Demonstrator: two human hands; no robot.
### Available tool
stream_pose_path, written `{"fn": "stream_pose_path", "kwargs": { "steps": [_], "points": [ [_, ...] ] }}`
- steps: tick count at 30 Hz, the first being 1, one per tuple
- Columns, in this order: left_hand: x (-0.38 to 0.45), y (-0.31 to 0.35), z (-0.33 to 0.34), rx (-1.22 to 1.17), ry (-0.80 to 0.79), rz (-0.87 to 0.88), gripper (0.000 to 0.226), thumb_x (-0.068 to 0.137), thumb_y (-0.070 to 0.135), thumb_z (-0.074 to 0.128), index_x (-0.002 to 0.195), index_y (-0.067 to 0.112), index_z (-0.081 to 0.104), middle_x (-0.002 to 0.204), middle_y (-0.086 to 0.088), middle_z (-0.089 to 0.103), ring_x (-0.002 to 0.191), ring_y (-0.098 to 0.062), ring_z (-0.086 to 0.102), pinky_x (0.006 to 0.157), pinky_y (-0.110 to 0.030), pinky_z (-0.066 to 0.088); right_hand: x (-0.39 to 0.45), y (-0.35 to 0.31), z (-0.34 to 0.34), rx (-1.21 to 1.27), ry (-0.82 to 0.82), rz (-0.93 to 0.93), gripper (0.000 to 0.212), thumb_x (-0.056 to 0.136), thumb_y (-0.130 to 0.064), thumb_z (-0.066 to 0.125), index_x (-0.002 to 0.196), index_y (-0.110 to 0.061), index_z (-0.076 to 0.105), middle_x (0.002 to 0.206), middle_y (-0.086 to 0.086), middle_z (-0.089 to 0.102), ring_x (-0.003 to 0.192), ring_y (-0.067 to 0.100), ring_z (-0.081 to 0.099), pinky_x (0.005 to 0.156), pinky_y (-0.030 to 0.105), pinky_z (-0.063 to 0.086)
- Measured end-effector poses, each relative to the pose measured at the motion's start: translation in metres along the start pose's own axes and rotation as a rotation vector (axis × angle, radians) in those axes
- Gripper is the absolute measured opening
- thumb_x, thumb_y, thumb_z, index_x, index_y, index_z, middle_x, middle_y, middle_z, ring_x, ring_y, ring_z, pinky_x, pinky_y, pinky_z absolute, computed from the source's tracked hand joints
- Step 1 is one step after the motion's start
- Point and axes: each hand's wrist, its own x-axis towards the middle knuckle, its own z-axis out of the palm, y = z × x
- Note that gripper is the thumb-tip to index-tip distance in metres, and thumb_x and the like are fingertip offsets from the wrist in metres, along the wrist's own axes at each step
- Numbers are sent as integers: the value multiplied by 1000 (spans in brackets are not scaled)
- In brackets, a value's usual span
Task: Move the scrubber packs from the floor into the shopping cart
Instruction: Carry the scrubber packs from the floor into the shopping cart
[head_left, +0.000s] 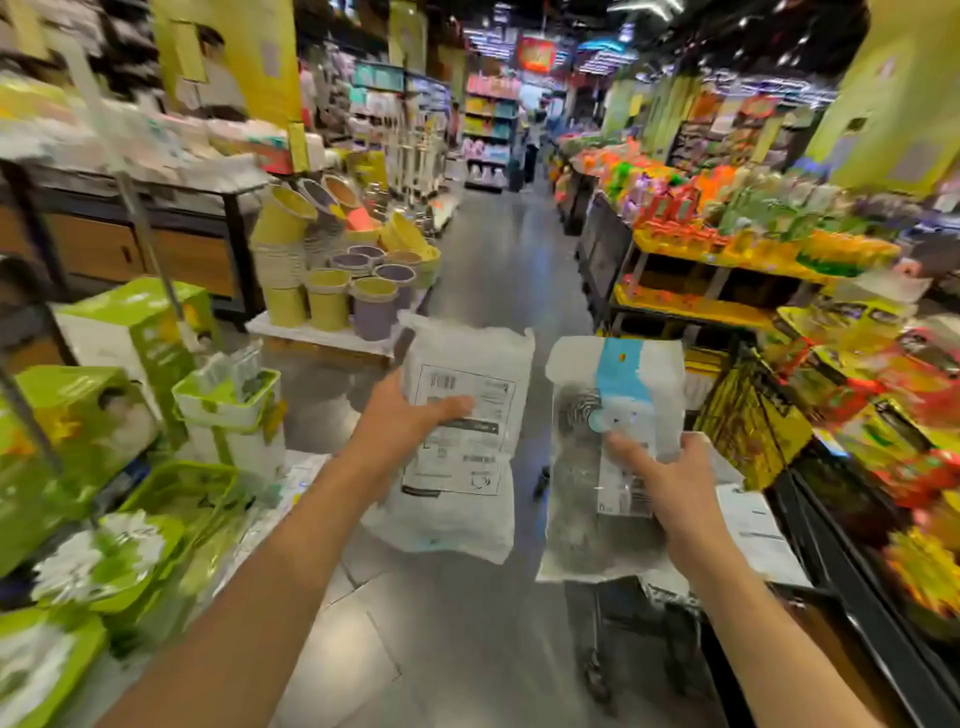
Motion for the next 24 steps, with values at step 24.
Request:
{"fn": "stream_pose_path", "kwargs": {
  "steps": [24],
  "points": [
    [334,-112,386,306,-767,-131,32,82,14,83,108,22,67,90,11,80,79,-7,77,56,-20,58,250,150,-183,-169,592,371,72,59,-66,84,113,-35,48,108,-13,64,104,20,65,92,54,55]
  ]
}}
